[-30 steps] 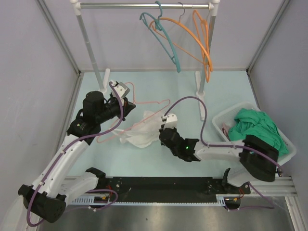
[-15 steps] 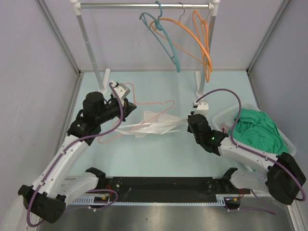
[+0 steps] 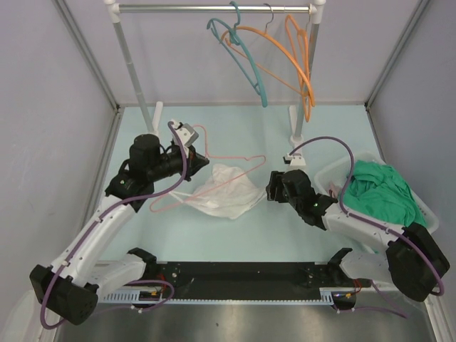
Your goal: Place the tank top on the hanger
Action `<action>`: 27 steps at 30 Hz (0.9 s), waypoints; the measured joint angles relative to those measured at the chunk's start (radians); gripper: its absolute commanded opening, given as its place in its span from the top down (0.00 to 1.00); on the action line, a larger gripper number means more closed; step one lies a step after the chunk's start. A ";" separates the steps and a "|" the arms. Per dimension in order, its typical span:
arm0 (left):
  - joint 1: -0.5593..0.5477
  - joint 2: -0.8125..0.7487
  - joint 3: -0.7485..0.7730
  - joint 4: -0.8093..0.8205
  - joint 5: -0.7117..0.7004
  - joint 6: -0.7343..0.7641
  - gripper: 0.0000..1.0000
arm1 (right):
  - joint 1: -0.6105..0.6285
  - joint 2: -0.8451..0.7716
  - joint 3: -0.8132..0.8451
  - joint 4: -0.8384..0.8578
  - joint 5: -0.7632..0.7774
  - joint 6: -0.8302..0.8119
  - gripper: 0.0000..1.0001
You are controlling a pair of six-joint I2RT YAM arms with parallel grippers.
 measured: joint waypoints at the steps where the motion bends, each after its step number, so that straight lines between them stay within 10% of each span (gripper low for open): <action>1: -0.008 0.008 0.000 0.000 0.000 -0.003 0.98 | 0.000 -0.002 -0.008 0.010 -0.024 0.016 0.36; 22: -0.053 0.031 0.000 0.000 -0.017 -0.007 0.98 | 0.181 0.161 -0.110 0.161 -0.173 0.245 0.38; 27: -0.053 0.029 0.000 0.000 -0.024 -0.007 0.98 | 0.188 0.179 -0.110 0.182 -0.129 0.255 0.61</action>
